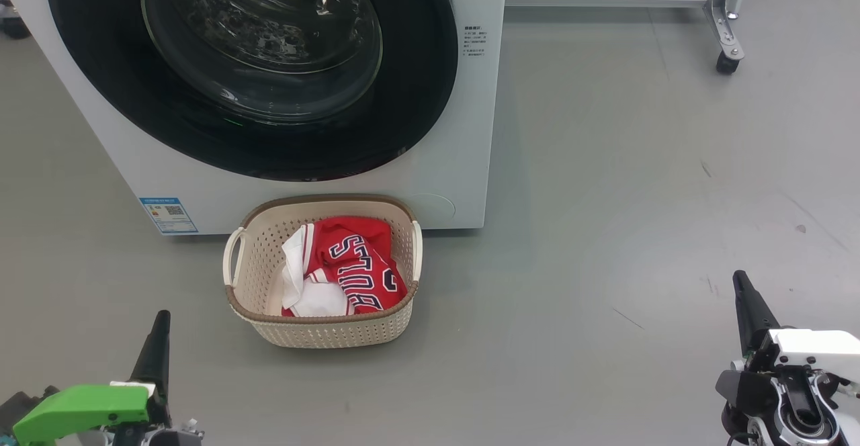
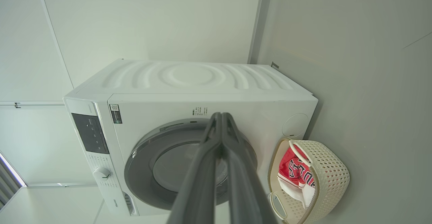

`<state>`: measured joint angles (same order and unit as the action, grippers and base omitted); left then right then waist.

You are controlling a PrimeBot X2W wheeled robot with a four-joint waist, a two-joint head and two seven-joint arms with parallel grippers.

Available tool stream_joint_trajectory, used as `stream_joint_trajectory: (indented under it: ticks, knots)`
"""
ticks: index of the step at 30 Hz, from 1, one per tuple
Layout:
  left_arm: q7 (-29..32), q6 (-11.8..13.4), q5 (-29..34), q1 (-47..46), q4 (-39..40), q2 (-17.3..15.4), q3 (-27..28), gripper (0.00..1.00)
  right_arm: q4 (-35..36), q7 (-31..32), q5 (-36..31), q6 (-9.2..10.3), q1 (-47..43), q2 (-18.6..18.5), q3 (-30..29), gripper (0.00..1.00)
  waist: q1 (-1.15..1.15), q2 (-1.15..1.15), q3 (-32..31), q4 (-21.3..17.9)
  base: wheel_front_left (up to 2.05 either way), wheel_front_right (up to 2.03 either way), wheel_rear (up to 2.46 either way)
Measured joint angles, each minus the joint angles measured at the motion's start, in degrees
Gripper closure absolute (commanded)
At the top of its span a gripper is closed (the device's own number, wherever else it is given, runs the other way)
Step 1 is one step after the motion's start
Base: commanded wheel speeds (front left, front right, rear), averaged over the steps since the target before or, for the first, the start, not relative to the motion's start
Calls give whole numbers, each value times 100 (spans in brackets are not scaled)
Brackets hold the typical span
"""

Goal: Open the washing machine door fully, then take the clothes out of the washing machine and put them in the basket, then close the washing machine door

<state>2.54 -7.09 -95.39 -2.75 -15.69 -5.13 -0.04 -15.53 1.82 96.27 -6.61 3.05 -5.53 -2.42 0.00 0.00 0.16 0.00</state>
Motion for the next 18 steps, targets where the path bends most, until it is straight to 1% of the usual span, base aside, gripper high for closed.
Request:
stream_joint_trajectory:
  ticks: [18]
  knots:
    - [26,0,0,-18,-15,3,8,100,-22,18,0,-5,3,1,-9,100,0,0,-1,0,0,0,0]
